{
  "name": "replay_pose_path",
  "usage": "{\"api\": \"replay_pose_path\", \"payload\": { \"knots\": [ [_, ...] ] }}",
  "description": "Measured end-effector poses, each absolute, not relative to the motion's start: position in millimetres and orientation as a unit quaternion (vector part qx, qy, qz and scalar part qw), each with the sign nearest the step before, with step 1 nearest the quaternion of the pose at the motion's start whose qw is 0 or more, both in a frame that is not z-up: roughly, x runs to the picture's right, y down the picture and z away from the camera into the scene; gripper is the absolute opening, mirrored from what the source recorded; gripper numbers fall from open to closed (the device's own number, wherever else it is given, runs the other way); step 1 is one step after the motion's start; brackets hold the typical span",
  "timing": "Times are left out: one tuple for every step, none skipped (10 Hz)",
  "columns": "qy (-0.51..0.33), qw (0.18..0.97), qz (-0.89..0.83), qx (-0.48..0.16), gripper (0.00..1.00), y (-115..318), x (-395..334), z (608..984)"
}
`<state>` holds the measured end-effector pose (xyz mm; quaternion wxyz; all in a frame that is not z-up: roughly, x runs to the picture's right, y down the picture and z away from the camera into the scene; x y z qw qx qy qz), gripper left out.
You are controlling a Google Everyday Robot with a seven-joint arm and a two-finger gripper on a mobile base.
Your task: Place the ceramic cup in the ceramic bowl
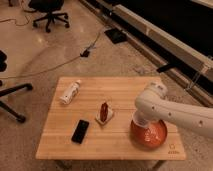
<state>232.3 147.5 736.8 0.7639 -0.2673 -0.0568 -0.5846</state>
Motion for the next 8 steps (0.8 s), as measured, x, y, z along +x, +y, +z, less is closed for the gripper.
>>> {"api": "replay_pose_path", "payload": {
  "knots": [
    [-0.054,0.764,-0.584,-0.269,0.13,148,236,735],
    [-0.045,0.764,-0.585,-0.269,0.23,146,238,733],
    [-0.037,0.766,-0.583,-0.269,0.32,146,241,732],
    [-0.023,0.770,-0.578,-0.268,0.44,145,246,729],
    [-0.011,0.774,-0.574,-0.266,0.53,144,250,727],
    [0.001,0.778,-0.570,-0.264,0.64,142,253,725],
    [0.011,0.780,-0.567,-0.262,0.73,141,255,725],
    [0.021,0.781,-0.566,-0.262,0.79,140,258,723]
  ]
}}
